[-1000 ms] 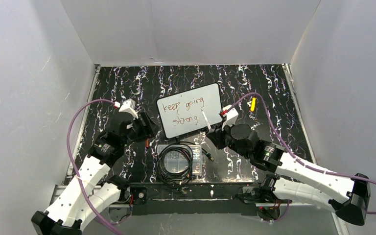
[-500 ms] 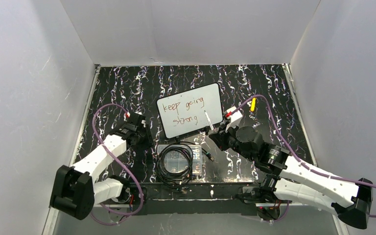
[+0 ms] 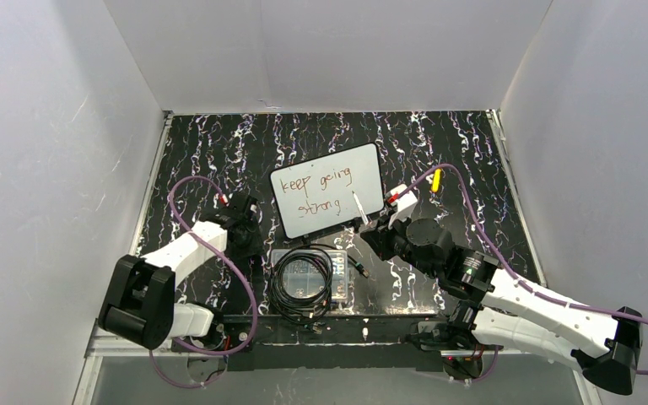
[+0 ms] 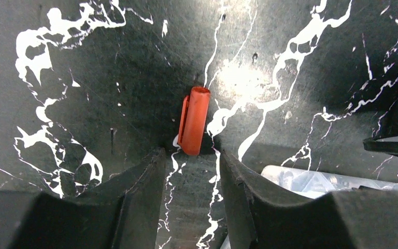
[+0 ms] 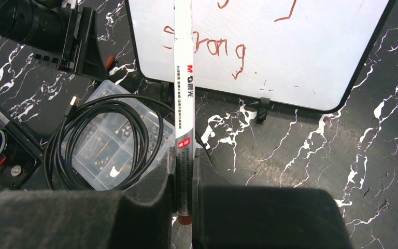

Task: Write a sentence on the whiteboard
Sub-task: Adjust the pen cap at the center of the board.

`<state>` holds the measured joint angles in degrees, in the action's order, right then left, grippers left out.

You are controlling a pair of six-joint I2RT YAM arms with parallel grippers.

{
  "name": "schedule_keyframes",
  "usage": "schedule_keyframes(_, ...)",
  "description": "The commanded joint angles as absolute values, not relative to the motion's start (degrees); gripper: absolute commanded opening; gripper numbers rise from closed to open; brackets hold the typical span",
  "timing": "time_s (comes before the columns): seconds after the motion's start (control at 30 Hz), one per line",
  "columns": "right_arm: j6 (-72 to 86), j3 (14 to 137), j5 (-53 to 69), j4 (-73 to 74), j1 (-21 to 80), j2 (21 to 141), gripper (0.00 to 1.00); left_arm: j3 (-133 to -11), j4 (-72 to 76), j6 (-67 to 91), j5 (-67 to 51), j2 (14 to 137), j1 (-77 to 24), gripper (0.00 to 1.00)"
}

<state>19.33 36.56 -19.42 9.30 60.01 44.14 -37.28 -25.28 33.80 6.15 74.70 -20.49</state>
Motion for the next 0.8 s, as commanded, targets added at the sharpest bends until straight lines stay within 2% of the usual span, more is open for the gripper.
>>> schedule_keyframes(0.0, 18.81, 35.78, -20.38, 7.34, 59.94, 43.50, 0.01, -39.57, -26.13, 33.09, 9.18, 75.62, -19.90, 0.40)
schedule_keyframes(0.77, 19.17, 34.98, -20.31, 7.60, 59.94, 42.50, 0.01, -42.30, -31.33, 31.79, 14.47, 75.48, -16.49, 0.38)
